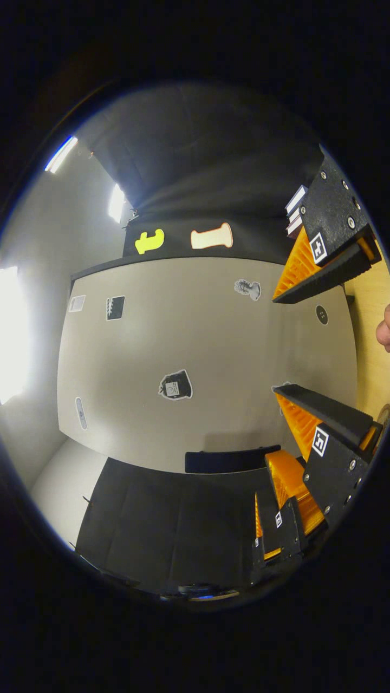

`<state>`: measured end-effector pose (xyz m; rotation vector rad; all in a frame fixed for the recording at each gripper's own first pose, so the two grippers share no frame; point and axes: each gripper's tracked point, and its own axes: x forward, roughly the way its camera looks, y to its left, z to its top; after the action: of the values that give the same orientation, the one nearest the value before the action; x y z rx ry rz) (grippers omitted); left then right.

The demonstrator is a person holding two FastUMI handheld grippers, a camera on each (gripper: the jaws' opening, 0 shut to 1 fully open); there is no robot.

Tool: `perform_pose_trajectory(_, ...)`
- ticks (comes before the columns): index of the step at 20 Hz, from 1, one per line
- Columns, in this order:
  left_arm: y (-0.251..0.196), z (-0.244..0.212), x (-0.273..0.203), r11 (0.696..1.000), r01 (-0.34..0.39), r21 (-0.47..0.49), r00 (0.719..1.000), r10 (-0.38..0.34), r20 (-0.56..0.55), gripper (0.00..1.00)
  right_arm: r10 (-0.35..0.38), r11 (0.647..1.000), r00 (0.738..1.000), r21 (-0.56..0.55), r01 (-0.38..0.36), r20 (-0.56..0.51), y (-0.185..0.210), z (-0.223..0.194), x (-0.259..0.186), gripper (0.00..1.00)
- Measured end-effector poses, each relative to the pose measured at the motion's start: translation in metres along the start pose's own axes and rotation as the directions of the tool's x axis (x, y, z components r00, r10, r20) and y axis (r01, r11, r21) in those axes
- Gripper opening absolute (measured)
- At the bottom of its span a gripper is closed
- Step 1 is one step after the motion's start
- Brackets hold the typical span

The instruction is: Open the cabinet door with the right hand, grasp the bottle in the cabinet with the left hand and place it on the coaster, then close the cabinet door with the right hand.

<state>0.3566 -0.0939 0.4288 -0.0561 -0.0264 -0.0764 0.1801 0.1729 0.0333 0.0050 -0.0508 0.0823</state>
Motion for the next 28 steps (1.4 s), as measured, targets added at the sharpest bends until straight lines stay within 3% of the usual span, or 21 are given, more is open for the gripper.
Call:
perform_pose_trajectory(5,-0.024,0.004,0.008,1.000,0.010,0.028,1.000,-0.011,0.030,0.86,-0.023,0.999,1.000,0.037,0.022,0.017,-0.009,0.003,0.002,0.93)
perform_pose_trajectory(6,-0.029,0.001,0.009,1.000,0.017,0.025,0.999,-0.017,0.027,0.92,-0.026,0.999,1.000,0.040,0.026,0.016,-0.011,0.003,0.002,0.93)
perform_pose_trajectory(7,-0.034,0.000,0.009,0.999,0.024,0.024,0.999,-0.024,0.025,0.86,-0.027,0.999,1.000,0.039,0.027,0.012,-0.011,0.001,0.002,0.93)
perform_pose_trajectory(10,-0.041,-0.003,0.006,0.999,0.027,0.032,0.999,-0.028,0.023,0.86,-0.015,0.999,1.000,0.045,0.016,-0.008,-0.011,-0.003,0.001,0.92)
perform_pose_trajectory(11,-0.041,-0.003,0.006,0.999,0.022,0.032,0.999,-0.023,0.022,0.92,-0.020,0.999,1.000,0.048,0.020,-0.007,-0.012,-0.001,0.001,0.93)
perform_pose_trajectory(12,-0.040,-0.005,0.006,0.999,0.018,0.033,1.000,-0.018,0.020,0.86,-0.037,0.999,0.999,0.034,0.037,-0.002,-0.016,0.000,0.001,0.93)
perform_pose_trajectory(16,-0.038,-0.010,0.010,1.000,0.011,0.026,1.000,-0.012,0.016,0.86,-0.017,0.998,1.000,0.052,0.017,0.014,-0.011,0.003,0.003,0.93)
perform_pose_trajectory(22,-0.036,-0.012,0.011,1.000,0.001,0.015,1.000,-0.001,0.010,0.86,-0.032,1.000,0.995,0.003,0.031,0.096,-0.017,0.019,0.003,0.92)
perform_pose_trajectory(28,-0.037,-0.006,0.010,1.000,0.004,0.022,0.999,-0.005,0.035,0.86,-0.035,0.999,0.997,-0.039,0.037,0.068,-0.020,0.012,0.001,0.93)
